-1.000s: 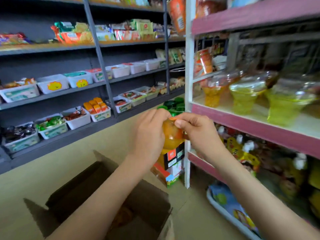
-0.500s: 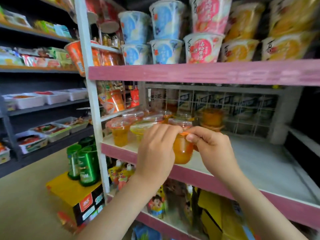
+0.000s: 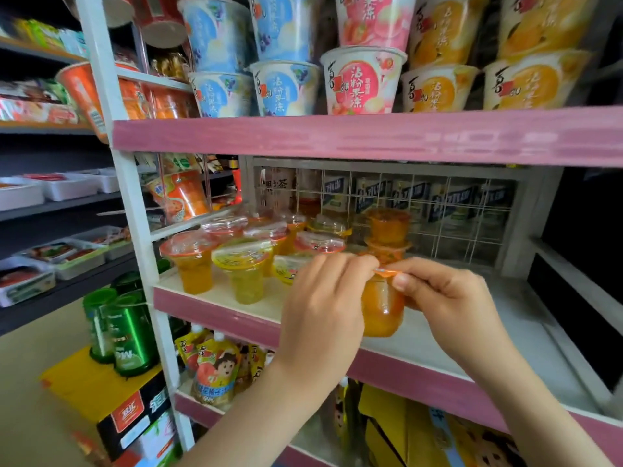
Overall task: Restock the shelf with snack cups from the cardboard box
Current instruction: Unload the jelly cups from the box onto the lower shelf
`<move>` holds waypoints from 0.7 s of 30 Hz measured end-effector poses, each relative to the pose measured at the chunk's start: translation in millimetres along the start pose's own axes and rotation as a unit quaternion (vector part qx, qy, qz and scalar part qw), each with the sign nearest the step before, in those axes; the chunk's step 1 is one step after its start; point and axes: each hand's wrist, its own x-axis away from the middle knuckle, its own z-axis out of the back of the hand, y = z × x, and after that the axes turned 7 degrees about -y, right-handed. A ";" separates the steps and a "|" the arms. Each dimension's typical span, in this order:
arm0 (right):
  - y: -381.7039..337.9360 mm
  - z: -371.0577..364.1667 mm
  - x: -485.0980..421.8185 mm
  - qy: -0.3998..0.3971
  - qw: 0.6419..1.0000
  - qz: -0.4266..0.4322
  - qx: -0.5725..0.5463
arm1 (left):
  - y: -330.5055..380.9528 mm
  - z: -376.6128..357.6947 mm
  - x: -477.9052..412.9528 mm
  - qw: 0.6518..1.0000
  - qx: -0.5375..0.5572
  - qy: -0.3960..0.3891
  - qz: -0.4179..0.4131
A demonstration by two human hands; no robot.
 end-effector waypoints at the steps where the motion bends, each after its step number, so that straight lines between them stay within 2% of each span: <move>1: 1.7 5.3 -4.0 0.013 1.000 0.004 0.007 | 1.8 -3.3 -5.1 1.000 -0.005 -0.002 0.015; 5: 21.0 14.5 -22.8 0.103 0.987 0.043 0.115 | 12.0 -21.9 -24.5 0.990 0.036 -0.048 0.130; 7: 37.3 11.7 -33.9 0.143 0.971 0.072 0.175 | 16.2 -36.2 -33.0 0.970 0.096 -0.100 0.200; 9: 53.4 7.3 -46.3 0.151 0.963 0.073 0.210 | 17.4 -52.0 -39.9 0.946 0.137 -0.131 0.262; 12: 66.3 2.6 -59.0 0.127 0.962 0.075 0.229 | 17.6 -67.6 -48.7 0.927 0.154 -0.141 0.312; 16: 77.9 -0.8 -69.4 0.021 0.978 0.045 0.202 | 15.0 -79.8 -49.8 0.914 0.162 -0.164 0.334; 18: 85.6 -0.6 -73.7 -0.028 0.974 0.037 0.224 | 12.7 -82.9 -48.1 0.912 0.158 -0.175 0.336; 21: 90.6 -0.2 -77.6 -0.052 0.963 0.052 0.258 | 11.6 -83.9 -50.2 0.909 0.153 -0.189 0.338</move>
